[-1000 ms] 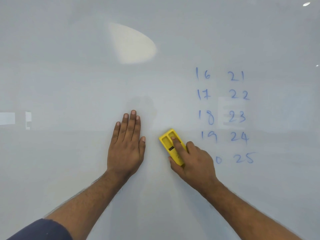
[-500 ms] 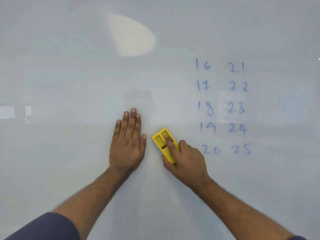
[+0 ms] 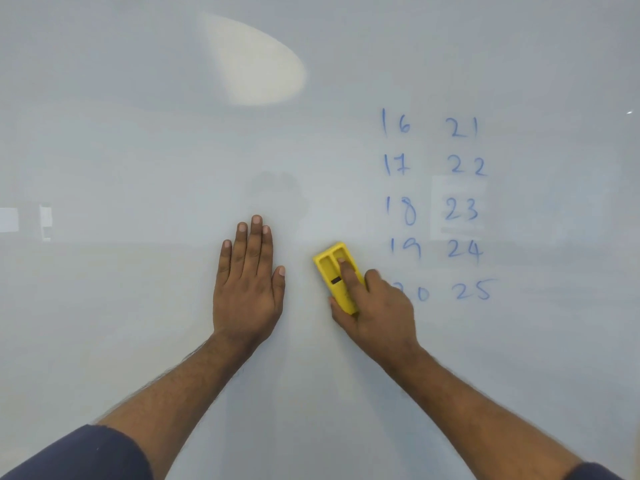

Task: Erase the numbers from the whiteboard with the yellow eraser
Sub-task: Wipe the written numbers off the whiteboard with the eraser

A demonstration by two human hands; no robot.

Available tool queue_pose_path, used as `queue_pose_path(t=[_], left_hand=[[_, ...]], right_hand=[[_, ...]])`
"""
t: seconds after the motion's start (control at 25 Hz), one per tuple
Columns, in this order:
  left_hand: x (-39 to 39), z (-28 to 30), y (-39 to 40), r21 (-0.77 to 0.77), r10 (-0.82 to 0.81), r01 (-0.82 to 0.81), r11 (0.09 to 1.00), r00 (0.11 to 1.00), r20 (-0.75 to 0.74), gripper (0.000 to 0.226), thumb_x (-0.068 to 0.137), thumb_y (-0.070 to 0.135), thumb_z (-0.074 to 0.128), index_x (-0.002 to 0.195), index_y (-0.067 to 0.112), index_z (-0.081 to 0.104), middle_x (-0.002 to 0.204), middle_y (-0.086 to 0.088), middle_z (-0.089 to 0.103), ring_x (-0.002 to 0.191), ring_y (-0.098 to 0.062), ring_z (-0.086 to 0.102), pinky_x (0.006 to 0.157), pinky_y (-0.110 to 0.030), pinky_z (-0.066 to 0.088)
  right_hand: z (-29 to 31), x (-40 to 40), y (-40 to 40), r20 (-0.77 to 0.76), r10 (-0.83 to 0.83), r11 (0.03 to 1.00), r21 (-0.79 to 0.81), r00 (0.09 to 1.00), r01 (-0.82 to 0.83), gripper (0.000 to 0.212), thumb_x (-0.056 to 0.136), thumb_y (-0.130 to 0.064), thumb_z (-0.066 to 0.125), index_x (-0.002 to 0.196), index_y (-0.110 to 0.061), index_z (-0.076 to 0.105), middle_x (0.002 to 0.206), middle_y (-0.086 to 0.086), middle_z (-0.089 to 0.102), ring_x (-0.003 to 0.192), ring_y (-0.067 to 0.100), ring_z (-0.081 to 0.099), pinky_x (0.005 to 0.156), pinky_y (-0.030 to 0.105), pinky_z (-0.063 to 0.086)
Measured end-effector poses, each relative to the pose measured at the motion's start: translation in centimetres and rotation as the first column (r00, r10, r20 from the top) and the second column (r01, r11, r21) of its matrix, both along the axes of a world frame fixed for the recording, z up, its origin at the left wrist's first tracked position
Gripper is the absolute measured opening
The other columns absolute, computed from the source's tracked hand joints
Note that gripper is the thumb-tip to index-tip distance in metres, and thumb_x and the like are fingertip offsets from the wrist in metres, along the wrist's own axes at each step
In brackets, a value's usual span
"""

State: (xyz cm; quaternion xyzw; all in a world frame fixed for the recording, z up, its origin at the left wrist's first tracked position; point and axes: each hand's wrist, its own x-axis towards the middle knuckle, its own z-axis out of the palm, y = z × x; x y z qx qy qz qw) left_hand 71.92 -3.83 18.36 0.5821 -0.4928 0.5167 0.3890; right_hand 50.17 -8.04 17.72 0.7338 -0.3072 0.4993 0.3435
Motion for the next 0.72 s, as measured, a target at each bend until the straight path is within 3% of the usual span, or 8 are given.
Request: queue_pose_path(t=[0.2,0.32,0.48,0.72], left_hand=[[0.3,-0.1,0.4,0.034,-0.038,0.037,0.999,0.999,0.017,0.063,0.104,0.034,0.029,0.159,0.006,0.015,0.169,-0.01,0.011,0.157,-0.025,0.008,0.128,-0.044,0.008],[0.2,-0.2,0.6,0.057,-0.038,0.037,0.998,0.999,0.006,0.063,0.104,0.034,0.028,0.16,0.007,0.013,0.169,-0.008,0.009,0.157,-0.024,0.006,0.128,-0.043,0.006],[-0.8,-0.2,0.5,0.036,-0.024,0.025,0.999,0.999,-0.029,0.062,0.103,0.029,0.029,0.159,0.006,0.014,0.169,-0.009,0.01,0.157,-0.025,0.007,0.128,-0.042,0.005],[-3.1,-0.1,-0.6,0.033,-0.024,0.023,0.999,1.0,0.02,0.061,0.102,0.024,0.032,0.158,0.005,0.018,0.168,-0.01,0.015,0.156,-0.025,0.013,0.128,-0.043,0.009]], right_hand=[[-2.9,-2.7,-0.9,-0.237,-0.005,0.999,-0.053,0.971,-0.008,0.055,0.084,-0.046,0.057,0.133,-0.023,0.053,0.076,0.006,0.051,0.054,0.028,0.049,0.045,0.033,0.036],[-1.5,-6.3,-2.2,-0.134,-0.075,0.997,-0.025,0.988,0.072,0.055,0.085,-0.048,0.053,0.132,-0.022,0.054,0.077,0.008,0.052,0.053,0.029,0.05,0.045,0.033,0.037],[0.6,-5.6,-1.9,0.046,-0.021,0.997,0.075,0.999,0.017,0.055,0.085,-0.047,0.051,0.131,-0.018,0.055,0.074,0.008,0.047,0.051,0.028,0.046,0.045,0.031,0.034],[-2.5,-4.3,-1.6,-0.184,0.03,1.0,0.007,0.982,-0.029,0.054,0.086,-0.047,0.054,0.135,-0.024,0.05,0.078,0.005,0.05,0.057,0.027,0.048,0.048,0.034,0.037]])
